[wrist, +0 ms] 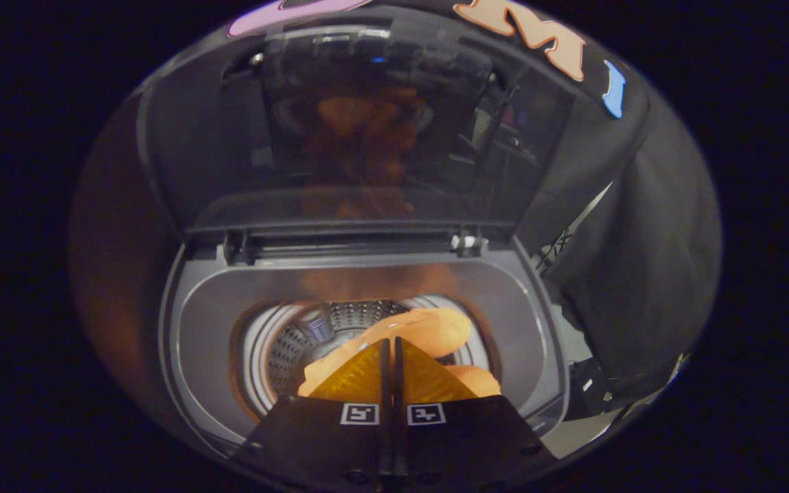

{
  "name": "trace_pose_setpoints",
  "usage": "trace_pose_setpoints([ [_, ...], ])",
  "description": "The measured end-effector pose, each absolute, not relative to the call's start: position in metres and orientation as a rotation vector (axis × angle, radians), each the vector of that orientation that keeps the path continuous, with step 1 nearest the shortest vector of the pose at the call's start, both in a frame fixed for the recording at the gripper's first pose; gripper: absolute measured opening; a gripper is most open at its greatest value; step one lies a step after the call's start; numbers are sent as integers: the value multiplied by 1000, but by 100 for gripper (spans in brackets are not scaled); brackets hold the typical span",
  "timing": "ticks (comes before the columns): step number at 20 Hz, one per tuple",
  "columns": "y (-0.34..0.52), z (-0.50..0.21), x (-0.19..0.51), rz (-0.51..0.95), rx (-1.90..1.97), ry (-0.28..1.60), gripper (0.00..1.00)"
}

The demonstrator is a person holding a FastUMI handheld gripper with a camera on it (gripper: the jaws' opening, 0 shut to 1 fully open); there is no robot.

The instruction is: Put the clothes into the washing machine and then close the washing machine lid.

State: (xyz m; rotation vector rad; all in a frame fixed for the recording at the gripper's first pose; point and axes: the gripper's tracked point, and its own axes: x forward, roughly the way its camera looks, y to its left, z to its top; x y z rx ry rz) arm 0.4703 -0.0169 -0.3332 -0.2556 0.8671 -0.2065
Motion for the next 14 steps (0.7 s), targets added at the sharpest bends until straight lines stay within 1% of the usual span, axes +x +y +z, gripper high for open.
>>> trace_pose_setpoints([
  [2, -15, -356, 476, -178, -239, 900, 0],
  [6, -12, -374, 468, -146, -216, 923, 1],
  [8, -16, -371, 465, -138, -227, 911, 1],
  [9, -15, -368, 465, -132, -230, 892, 8],
  [10, -12, -362, 464, -122, -225, 875, 11],
  [14, -5, -338, 449, -79, -236, 837, 51],
])
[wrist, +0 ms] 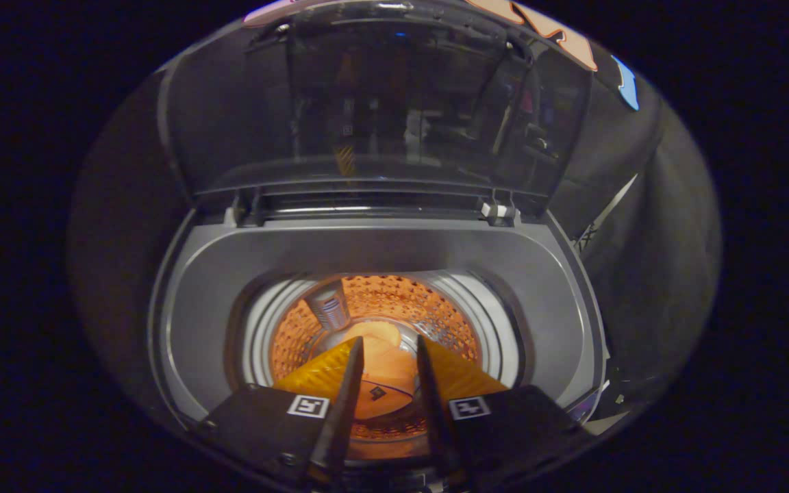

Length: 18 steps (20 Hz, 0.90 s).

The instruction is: Put the clothes into the washing machine and then close the washing machine lid.

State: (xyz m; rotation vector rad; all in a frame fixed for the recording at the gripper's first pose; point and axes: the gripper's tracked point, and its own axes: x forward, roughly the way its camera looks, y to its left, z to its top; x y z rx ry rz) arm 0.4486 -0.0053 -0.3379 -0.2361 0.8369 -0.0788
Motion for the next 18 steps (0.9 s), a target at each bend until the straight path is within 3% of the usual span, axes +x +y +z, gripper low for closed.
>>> trace_pose_setpoints([
  [5, 11, -298, 416, -19, -235, 751, 100],
  [11, 18, -243, 366, -13, -287, 670, 100],
  [18, 41, -137, 320, -13, -279, 417, 100],
])
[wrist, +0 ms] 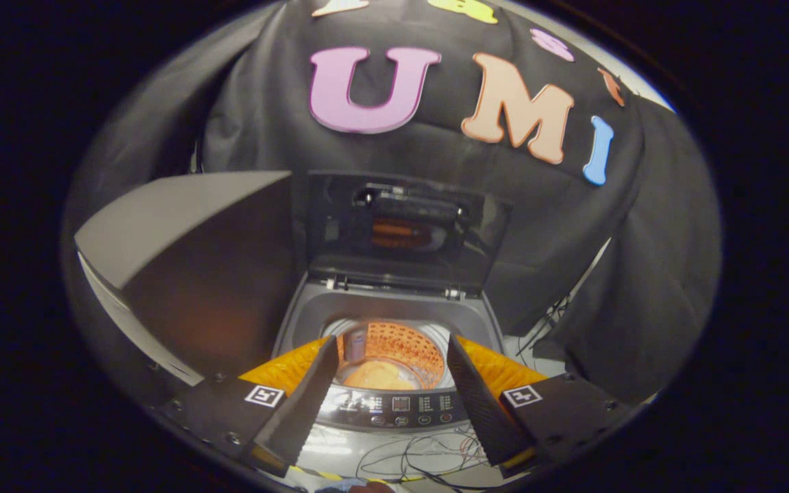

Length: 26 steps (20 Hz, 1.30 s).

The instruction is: Put the clothes into the washing machine and then close the washing machine lid.

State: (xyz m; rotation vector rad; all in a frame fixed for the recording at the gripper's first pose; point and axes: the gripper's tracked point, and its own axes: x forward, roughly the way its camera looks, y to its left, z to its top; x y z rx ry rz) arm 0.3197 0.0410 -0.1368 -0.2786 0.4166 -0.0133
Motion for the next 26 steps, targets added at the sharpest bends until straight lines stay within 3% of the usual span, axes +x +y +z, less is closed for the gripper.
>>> trace_pose_setpoints([
  [7, 71, -51, 280, 1, -258, 254, 99],
  [12, 91, -13, 288, 24, -246, 181, 99],
  [26, 91, 4, 433, -4, -231, 155, 100],
])
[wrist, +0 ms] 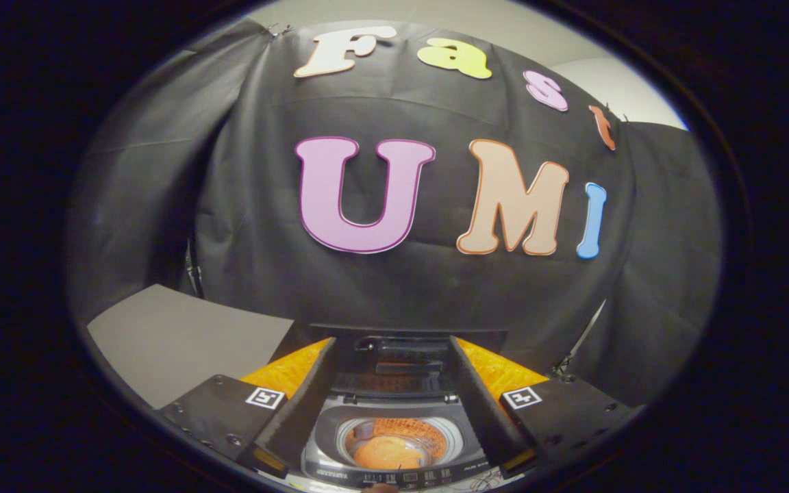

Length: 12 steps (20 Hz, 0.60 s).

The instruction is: Put the clothes into the washing machine and then close the washing machine lid.

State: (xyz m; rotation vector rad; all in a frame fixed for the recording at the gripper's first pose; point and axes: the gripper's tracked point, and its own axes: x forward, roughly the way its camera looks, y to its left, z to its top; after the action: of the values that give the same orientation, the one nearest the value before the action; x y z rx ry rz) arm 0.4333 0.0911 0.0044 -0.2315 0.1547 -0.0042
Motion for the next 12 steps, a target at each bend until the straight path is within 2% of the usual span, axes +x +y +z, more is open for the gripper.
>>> trace_pose_setpoints([
  [12, 43, -33, 579, -63, -158, 207, 100],
])
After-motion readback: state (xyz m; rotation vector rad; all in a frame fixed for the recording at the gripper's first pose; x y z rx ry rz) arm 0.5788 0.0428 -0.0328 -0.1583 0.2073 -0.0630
